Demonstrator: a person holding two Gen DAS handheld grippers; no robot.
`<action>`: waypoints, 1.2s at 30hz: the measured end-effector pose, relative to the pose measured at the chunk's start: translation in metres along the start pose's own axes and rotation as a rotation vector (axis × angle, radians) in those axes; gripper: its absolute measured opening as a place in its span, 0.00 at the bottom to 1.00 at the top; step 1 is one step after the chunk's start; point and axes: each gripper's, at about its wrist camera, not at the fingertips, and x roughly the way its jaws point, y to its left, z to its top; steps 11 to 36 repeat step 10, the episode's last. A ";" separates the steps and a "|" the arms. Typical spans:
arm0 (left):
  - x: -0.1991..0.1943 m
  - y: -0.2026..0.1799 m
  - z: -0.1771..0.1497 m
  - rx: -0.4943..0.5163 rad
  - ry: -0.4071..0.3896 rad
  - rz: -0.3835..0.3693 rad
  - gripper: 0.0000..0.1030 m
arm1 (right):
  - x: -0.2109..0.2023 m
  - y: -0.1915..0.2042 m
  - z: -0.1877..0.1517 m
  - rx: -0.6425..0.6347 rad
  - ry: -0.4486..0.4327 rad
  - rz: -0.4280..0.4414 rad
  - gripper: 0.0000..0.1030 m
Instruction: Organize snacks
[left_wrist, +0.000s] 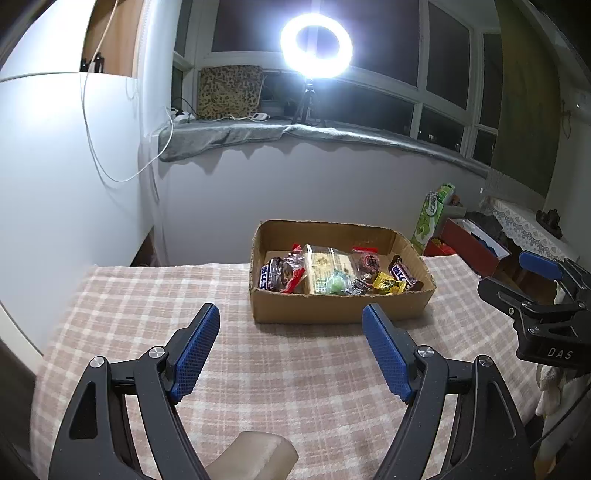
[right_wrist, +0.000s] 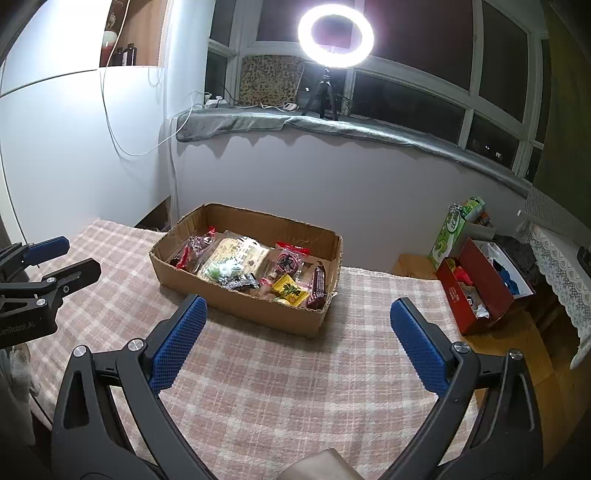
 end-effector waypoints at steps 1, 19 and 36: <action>0.000 0.000 0.000 -0.002 0.001 -0.003 0.77 | 0.000 0.000 0.000 0.000 0.000 -0.001 0.99; -0.001 0.002 -0.002 -0.001 -0.006 0.003 0.77 | 0.001 0.001 -0.002 -0.011 0.004 0.001 0.99; -0.001 0.002 -0.002 -0.001 -0.006 0.003 0.77 | 0.001 0.001 -0.002 -0.011 0.004 0.001 0.99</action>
